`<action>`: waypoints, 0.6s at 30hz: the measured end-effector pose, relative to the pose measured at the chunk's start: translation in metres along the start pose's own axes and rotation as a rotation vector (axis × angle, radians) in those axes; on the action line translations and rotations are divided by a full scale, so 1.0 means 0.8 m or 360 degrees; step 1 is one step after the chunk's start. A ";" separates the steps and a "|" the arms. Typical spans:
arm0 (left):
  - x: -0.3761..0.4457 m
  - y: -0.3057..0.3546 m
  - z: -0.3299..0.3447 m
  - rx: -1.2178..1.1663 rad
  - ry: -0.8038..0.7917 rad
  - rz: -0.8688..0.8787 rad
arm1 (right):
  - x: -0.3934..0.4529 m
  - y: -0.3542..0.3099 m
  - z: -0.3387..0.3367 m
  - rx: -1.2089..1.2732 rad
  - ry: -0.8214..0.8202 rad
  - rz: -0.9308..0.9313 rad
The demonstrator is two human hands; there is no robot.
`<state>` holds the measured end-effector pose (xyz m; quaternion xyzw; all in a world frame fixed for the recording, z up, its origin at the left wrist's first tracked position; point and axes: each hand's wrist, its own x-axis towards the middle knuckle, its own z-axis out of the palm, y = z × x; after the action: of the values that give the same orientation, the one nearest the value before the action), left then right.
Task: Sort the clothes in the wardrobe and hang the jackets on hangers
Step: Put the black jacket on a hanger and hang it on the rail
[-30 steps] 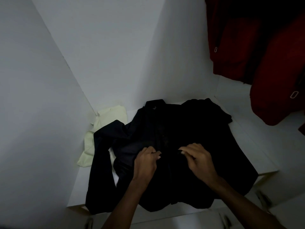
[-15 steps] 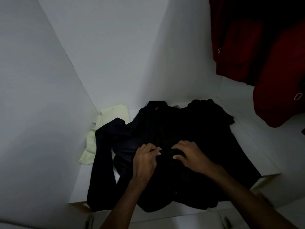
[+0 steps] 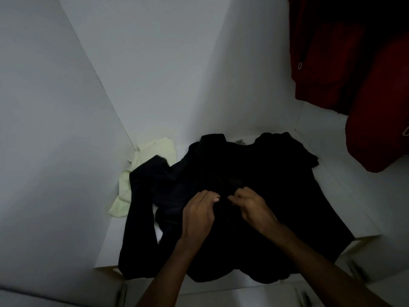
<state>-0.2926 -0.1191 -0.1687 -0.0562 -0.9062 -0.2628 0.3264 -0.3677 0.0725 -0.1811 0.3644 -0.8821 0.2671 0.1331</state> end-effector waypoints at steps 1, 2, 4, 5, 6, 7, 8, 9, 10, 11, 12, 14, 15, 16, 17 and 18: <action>0.001 0.000 -0.002 -0.0043 -0.0077 -0.0045 | -0.001 0.002 0.005 -0.0028 0.0028 -0.0038; 0.001 -0.002 -0.004 -0.0074 -0.0185 -0.0071 | -0.002 0.006 0.009 0.0017 0.0083 0.0039; -0.001 -0.005 -0.005 -0.0096 -0.0332 -0.0096 | -0.001 0.013 0.013 0.0110 0.0155 0.0236; -0.002 -0.006 -0.005 -0.0083 -0.0301 -0.0126 | -0.001 0.012 0.013 0.0137 0.0154 0.0231; -0.002 -0.008 -0.004 -0.0043 -0.0239 -0.0161 | -0.001 0.011 0.014 0.0129 0.0139 0.0167; -0.001 -0.012 -0.002 0.0034 -0.0187 -0.0186 | -0.002 0.009 0.013 0.0101 0.0137 0.0093; 0.000 -0.017 0.002 0.0143 -0.0173 -0.0164 | -0.004 0.008 0.011 0.0107 0.0143 0.0043; 0.001 -0.024 0.007 0.0265 -0.0188 -0.0094 | -0.006 0.007 0.008 0.0110 0.0148 0.0036; 0.002 -0.031 0.012 0.0352 -0.0217 -0.0019 | -0.008 0.007 0.007 0.0120 0.0167 0.0044; 0.002 -0.036 0.017 0.0384 -0.0260 0.0027 | -0.011 0.010 0.007 0.0137 0.0189 0.0050; 0.002 -0.040 0.019 0.0378 -0.0305 0.0050 | -0.013 0.010 0.006 0.0143 0.0196 0.0055; 0.000 -0.044 0.019 0.0342 -0.0354 0.0022 | -0.017 0.007 0.004 0.0176 0.0289 0.0065; 0.000 -0.043 0.018 0.0349 -0.0355 -0.0010 | -0.021 0.003 0.000 0.0212 0.0340 0.0061; 0.000 -0.042 0.017 0.0377 -0.0343 -0.0040 | -0.024 -0.004 -0.008 0.0232 0.0378 0.0062; 0.001 -0.041 0.016 0.0399 -0.0334 -0.0071 | -0.026 -0.011 -0.015 0.0217 0.0420 0.0044; 0.002 -0.039 0.015 0.0409 -0.0320 -0.0107 | -0.028 -0.019 -0.023 0.0205 0.0402 0.0009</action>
<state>-0.3092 -0.1398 -0.1896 -0.0096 -0.9618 -0.1487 0.2296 -0.3401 0.0868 -0.1696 0.3331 -0.8404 0.3674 0.2186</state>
